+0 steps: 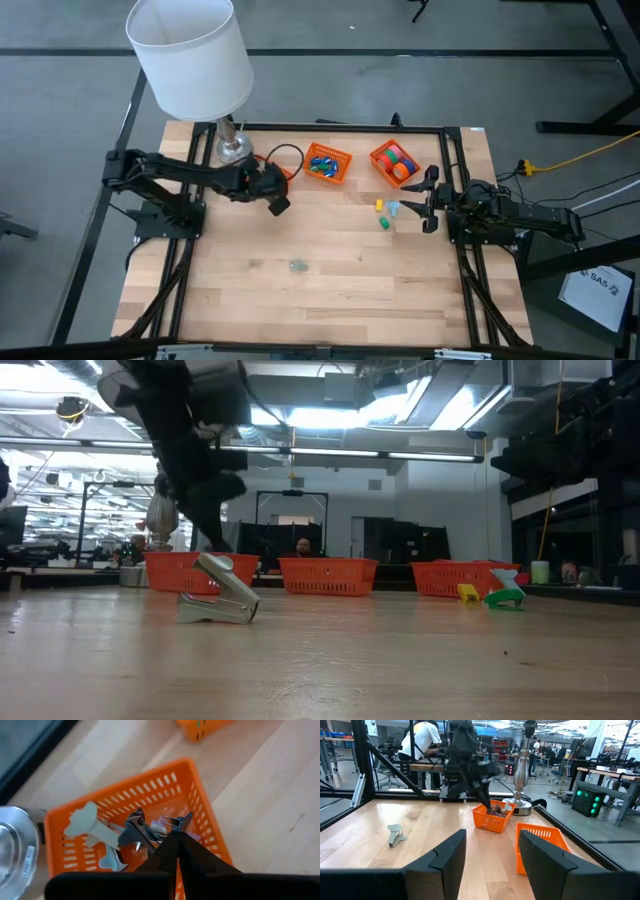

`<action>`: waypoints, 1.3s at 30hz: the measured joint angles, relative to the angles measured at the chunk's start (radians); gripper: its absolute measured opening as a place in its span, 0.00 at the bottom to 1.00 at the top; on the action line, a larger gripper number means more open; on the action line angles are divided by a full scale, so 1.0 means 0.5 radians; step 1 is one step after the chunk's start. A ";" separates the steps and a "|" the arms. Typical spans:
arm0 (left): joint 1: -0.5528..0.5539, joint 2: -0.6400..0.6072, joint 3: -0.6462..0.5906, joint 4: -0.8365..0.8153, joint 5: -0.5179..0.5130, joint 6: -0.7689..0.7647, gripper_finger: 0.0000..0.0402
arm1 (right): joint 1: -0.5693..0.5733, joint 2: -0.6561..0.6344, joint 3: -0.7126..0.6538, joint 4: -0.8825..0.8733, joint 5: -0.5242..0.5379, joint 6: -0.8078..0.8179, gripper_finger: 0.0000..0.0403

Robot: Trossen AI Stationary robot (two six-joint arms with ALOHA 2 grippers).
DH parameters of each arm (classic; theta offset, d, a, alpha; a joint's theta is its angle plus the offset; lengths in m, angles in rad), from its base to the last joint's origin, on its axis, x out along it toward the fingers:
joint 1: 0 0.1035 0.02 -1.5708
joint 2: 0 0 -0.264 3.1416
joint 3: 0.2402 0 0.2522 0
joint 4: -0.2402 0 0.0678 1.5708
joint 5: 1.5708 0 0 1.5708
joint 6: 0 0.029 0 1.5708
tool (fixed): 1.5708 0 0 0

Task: Pick and place Stapler, Stapler remover, tape
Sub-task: Put the dark blue staple remover into the left orange bin, then put the gray staple remover into the left orange bin

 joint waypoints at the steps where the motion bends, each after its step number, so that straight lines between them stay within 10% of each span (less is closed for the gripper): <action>1: 0.009 0.031 0.000 0.002 0.011 0.000 0.01 | -0.001 0.000 0.000 0.000 0.000 0.000 0.47; 21: 0.033 0.105 0.001 0.133 0.052 0.018 0.19 | -0.001 0.000 0.001 0.000 0.000 0.000 0.47; 39: -0.180 -0.316 0.000 0.371 0.207 0.138 0.28 | 0.000 0.000 0.000 -0.001 0.000 0.000 0.47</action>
